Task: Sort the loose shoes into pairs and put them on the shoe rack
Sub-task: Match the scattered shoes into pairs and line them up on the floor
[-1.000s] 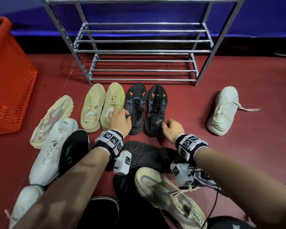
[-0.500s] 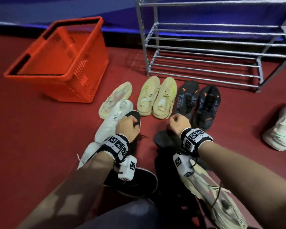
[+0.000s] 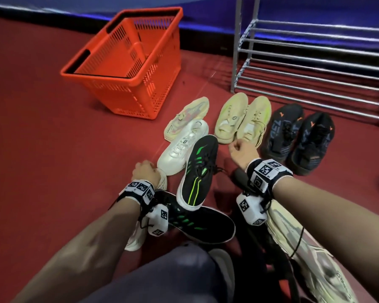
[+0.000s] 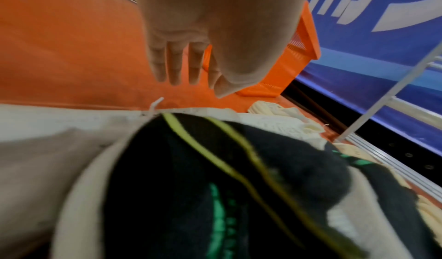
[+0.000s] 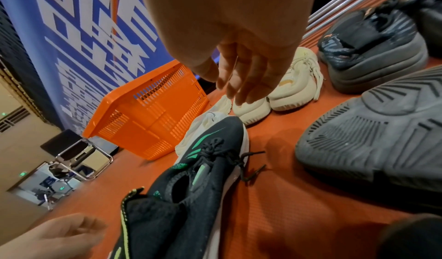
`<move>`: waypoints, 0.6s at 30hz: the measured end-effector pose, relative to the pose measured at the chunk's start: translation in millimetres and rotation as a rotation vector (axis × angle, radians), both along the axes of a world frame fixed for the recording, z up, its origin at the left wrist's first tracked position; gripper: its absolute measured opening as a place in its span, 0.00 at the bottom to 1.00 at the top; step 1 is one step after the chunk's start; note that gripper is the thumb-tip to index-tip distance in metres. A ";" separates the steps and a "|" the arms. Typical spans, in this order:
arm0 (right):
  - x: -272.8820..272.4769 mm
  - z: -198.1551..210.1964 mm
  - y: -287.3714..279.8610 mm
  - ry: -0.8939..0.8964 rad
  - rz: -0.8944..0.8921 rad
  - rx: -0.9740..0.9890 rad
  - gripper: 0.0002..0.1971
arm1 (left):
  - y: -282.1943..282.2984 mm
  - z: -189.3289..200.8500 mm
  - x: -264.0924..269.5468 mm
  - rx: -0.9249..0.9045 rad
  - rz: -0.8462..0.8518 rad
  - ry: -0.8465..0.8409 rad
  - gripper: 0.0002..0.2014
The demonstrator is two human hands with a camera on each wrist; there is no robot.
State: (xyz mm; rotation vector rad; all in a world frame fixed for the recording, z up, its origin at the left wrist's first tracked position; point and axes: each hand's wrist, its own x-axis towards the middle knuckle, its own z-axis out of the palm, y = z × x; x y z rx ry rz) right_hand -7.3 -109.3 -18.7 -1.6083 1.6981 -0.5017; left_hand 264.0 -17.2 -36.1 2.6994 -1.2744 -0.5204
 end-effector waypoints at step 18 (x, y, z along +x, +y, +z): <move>3.3 2.2 9.5 0.036 0.025 0.054 0.12 | 36.7 -30.3 32.9 0.231 0.166 0.183 0.19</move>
